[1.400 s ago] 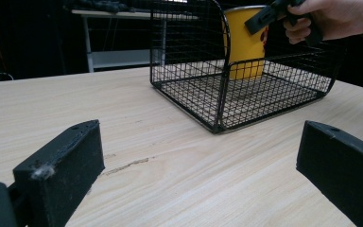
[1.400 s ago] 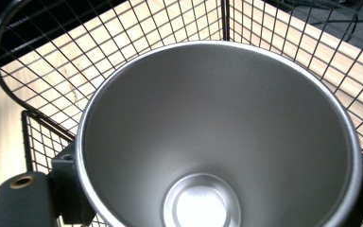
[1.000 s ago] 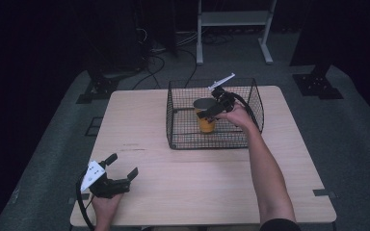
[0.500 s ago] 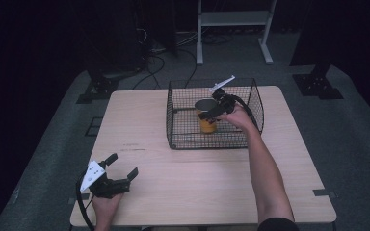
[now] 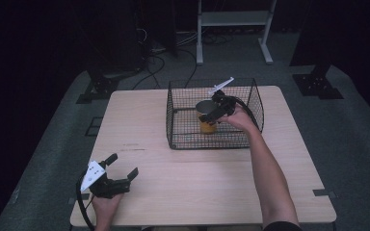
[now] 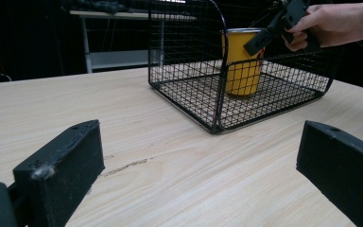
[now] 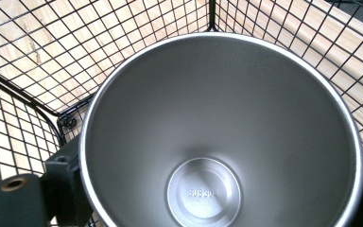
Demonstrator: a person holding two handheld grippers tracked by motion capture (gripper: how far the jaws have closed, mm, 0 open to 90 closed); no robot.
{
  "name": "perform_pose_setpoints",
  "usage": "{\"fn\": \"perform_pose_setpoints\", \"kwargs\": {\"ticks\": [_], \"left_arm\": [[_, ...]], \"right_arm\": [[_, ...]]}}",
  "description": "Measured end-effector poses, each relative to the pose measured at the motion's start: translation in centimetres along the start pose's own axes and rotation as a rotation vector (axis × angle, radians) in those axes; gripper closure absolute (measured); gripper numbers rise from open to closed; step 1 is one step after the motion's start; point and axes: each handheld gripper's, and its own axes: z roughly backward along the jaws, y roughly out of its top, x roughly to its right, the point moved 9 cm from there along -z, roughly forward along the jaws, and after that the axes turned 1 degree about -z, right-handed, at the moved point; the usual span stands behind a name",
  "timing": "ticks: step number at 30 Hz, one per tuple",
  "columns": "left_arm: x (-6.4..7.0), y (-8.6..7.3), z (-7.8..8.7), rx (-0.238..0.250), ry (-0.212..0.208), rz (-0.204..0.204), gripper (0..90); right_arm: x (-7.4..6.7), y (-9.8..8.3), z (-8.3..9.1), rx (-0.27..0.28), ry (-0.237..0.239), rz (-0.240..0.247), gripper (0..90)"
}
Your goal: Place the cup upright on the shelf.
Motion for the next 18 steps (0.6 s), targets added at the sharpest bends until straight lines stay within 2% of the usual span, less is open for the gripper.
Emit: {"fn": "perform_pose_setpoints", "kwargs": {"ticks": [8, 11, 18], "left_arm": [[0.03, -0.03, -0.03, -0.003, 0.0, -0.002, 0.8], [0.03, -0.03, -0.03, -0.003, 0.001, -0.003, 0.8], [0.07, -0.04, -0.04, -0.006, 0.002, -0.007, 0.8]], "right_arm": [[-0.34, -0.29, 0.07, -0.01, 0.004, 0.008, 6.5], [-0.38, 0.01, 0.3, 0.007, -0.005, 0.008, 2.4], [-0.56, 0.39, 0.95, 0.031, -0.012, 0.004, 1.3]]}}
